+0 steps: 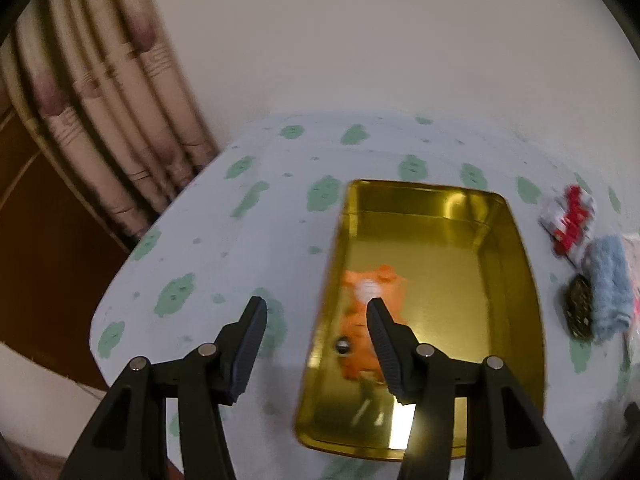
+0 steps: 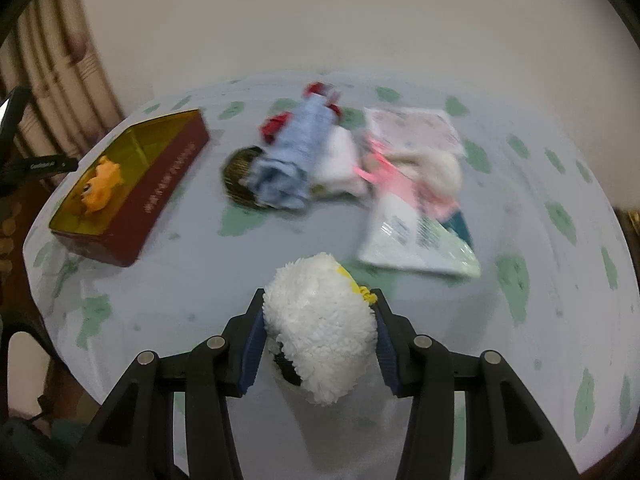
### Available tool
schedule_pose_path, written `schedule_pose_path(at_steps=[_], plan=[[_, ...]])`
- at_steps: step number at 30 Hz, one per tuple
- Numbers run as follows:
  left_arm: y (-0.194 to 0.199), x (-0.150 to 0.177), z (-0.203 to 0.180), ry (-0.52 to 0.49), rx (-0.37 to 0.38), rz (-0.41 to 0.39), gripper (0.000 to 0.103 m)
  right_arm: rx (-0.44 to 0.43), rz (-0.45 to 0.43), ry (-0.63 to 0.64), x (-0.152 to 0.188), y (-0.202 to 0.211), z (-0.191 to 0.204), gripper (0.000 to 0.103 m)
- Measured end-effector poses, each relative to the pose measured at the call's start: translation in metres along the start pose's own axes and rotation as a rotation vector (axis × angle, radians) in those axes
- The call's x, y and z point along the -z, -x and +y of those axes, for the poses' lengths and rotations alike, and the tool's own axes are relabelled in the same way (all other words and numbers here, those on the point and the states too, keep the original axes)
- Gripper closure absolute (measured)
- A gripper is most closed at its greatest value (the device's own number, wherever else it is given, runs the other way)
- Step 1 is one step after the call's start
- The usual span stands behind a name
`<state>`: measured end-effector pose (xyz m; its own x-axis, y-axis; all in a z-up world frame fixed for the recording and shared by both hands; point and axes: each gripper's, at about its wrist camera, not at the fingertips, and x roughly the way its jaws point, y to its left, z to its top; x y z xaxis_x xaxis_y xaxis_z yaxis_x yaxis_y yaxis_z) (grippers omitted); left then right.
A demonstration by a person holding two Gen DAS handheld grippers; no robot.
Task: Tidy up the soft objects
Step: 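Carry the orange toy into the gold tin and release it with the left gripper, then lower the white plush ball into the gold tin and open the right gripper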
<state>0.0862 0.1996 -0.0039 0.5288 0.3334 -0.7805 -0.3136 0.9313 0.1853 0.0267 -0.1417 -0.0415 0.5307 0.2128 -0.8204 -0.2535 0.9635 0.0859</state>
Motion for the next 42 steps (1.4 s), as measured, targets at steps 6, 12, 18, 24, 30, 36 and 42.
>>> schedule_pose_path(at_steps=[6,12,18,24,30,36,42], plan=[[-0.010,0.007,0.032,0.079,-0.045,0.007,0.049,-0.075,-0.010,0.127,-0.035,-0.003,0.053,0.058],[-0.022,0.011,0.055,0.116,-0.108,0.004,0.049,-0.133,-0.046,0.271,-0.072,-0.010,0.121,0.058],[-0.026,0.012,0.069,0.135,-0.146,-0.025,0.049,-0.176,-0.034,0.338,-0.096,-0.033,0.173,0.058],[-0.040,0.016,0.082,0.176,-0.149,0.008,0.049,-0.201,-0.004,0.355,-0.110,-0.057,0.205,0.058],[-0.043,0.018,0.088,0.200,-0.148,0.013,0.049,-0.194,0.023,0.367,-0.112,-0.080,0.227,0.057],[-0.046,0.017,0.091,0.219,-0.111,0.021,0.049,-0.171,0.061,0.373,-0.111,-0.097,0.230,0.057],[-0.047,0.017,0.090,0.222,-0.087,0.024,0.049,-0.172,0.074,0.375,-0.110,-0.103,0.230,0.056]])
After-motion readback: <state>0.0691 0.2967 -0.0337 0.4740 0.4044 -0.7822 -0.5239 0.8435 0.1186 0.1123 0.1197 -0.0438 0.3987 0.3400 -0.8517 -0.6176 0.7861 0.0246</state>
